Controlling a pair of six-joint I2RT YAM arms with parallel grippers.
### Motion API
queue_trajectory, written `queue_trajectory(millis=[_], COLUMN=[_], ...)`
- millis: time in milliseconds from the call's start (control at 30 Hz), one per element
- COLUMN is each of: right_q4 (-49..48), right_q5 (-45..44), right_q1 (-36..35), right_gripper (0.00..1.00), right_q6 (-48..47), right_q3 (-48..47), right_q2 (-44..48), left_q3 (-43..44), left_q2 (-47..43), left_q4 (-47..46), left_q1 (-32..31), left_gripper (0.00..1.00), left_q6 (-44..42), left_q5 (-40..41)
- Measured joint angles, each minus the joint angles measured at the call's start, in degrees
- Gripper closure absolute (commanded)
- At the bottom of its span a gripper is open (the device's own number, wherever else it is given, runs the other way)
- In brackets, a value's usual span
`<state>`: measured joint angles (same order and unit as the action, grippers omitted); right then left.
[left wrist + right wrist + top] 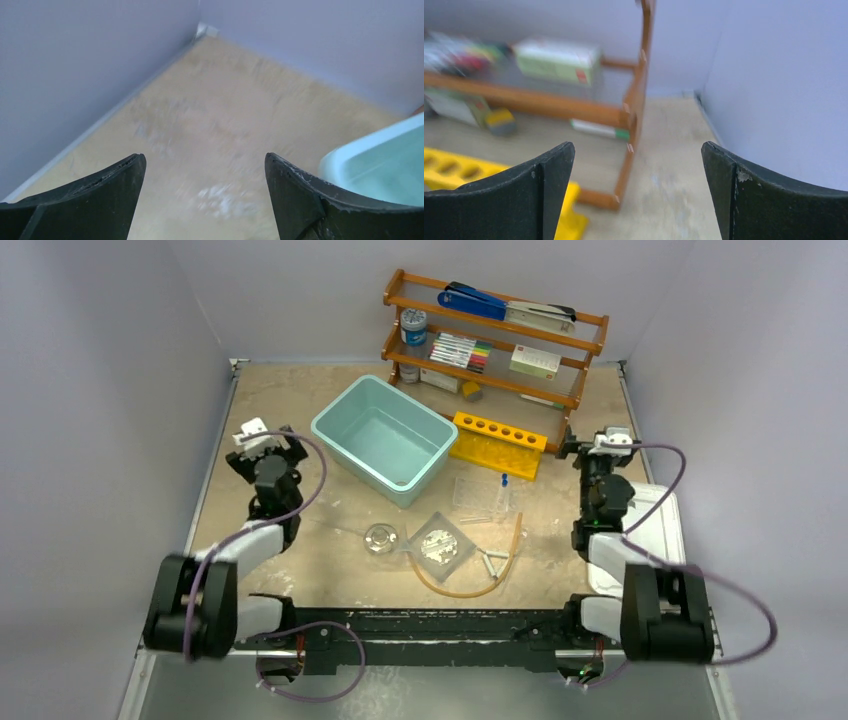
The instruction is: Organize the chemistry lab equipment
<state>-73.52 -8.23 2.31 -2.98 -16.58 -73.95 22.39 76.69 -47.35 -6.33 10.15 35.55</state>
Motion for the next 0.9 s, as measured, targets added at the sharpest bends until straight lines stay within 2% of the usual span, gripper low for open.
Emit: queue_trajectory(millis=[100, 200, 300, 400, 533, 567, 600, 633, 667, 767, 833, 900], right_q4=[5.9, 13.6, 24.0, 29.5, 34.7, 35.5, 35.8, 35.7, 35.6, 35.3, 34.8, 34.2], right_q5=[5.2, 12.5, 21.8, 29.6, 32.2, 32.0, 32.1, 32.8, 33.7, 35.7, 36.5, 37.3], right_q1=[0.0, 0.0, 0.0, 0.0, -0.2, -0.2, -0.3, -0.3, -0.3, -0.8, -1.6, -2.3], right_gripper=[0.00, 0.00, 0.00, 0.00, 0.01, 0.10, 0.29, 0.40, 0.43, 0.43, 0.39, 0.36], right_q6=[1.6, 6.8, 14.1, 21.1, 28.3, 29.9, 31.3, 32.6, 33.6, 36.1, 36.7, 37.3], right_q3=[-3.8, -11.0, -22.0, -29.5, -30.3, -29.9, -29.9, -30.1, -30.7, -33.8, -35.2, -35.8], right_q2=[9.7, 13.7, 11.4, 6.1, 3.0, 2.9, 2.7, 2.3, 1.5, -2.7, -5.9, -8.7], left_q3=[1.2, 2.9, 11.0, 19.1, 25.7, 27.8, 30.6, 32.1, 35.0, 49.0, 65.7, 82.2], left_q2=[-12.6, -21.7, -23.2, -20.8, -14.7, -11.8, -8.0, -6.0, -2.4, 9.7, 20.0, 29.1], left_q4=[2.9, 7.1, 17.9, 28.2, 36.5, 38.1, 39.4, 39.5, 40.9, 48.0, 59.2, 69.2], left_q1=[-1.0, -1.6, -1.6, -1.7, -1.6, -1.6, -1.6, -1.6, -1.6, -1.6, -1.6, -1.9], left_gripper=[0.11, 0.11, 0.11, 0.11, 0.11, 0.12, 0.14, 0.14, 0.14, 0.13, 0.13, 0.13], left_q6=[5.5, 12.0, 17.6, 23.7, 24.7, 24.6, 24.2, 23.9, 23.0, 17.7, 10.3, 2.0], left_q5=[-0.7, -2.0, -4.4, -5.3, -10.2, -13.9, -18.8, -21.1, -25.0, -37.5, -44.5, -46.7])
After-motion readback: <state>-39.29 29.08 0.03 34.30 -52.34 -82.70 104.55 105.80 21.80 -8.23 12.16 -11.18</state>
